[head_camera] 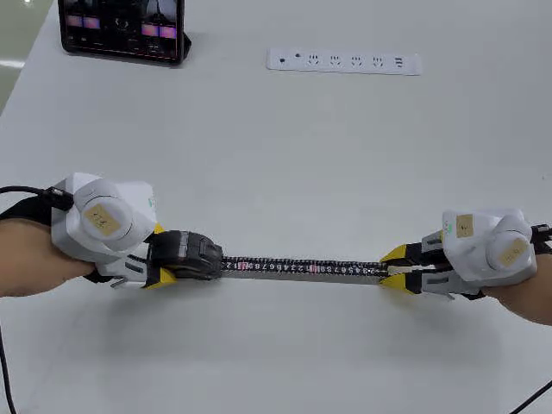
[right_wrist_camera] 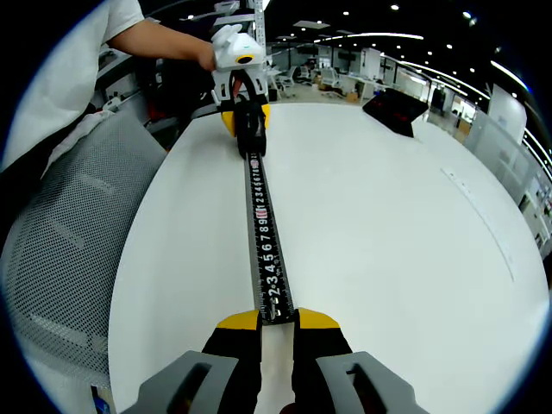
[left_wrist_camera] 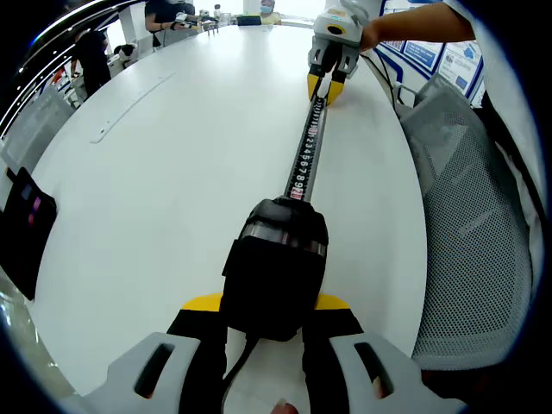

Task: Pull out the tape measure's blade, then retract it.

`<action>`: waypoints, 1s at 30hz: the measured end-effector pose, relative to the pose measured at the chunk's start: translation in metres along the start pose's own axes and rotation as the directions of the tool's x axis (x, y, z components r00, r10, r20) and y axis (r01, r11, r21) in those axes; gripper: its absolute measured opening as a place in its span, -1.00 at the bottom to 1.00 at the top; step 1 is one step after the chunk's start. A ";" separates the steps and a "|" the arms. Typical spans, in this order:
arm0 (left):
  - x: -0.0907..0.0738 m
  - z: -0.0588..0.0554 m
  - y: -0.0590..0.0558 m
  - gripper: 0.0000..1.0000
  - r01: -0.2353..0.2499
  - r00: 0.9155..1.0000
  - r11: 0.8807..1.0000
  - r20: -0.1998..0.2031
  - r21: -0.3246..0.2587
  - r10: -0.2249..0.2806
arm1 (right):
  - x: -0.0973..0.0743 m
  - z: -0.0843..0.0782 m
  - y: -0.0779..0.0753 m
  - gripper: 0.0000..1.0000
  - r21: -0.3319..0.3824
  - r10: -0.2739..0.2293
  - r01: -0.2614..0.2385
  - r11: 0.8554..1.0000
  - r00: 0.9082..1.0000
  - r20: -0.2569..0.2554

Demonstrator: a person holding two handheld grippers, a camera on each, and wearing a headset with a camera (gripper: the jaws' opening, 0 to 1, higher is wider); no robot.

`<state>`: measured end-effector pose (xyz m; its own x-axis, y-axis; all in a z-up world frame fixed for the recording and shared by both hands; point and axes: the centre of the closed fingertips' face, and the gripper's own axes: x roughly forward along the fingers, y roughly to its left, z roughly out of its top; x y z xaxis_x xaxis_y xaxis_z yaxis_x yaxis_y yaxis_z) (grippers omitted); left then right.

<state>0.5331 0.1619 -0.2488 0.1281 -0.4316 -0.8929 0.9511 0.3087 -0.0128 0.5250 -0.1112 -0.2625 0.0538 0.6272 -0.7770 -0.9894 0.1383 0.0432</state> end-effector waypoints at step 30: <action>0.002 0.003 0.001 -0.42 -0.013 1.000 1.000 0.024 -0.027 0.014 | -0.005 -0.012 -0.004 -0.80 0.008 -0.008 0.009 1.000 0.999 -0.048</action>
<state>0.5352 0.1594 -0.2492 0.1477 -0.4471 -0.8822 0.9415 0.3367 -0.0130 0.5271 -0.1241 -0.2657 0.0553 0.5883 -0.8067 -0.9879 0.1495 0.0413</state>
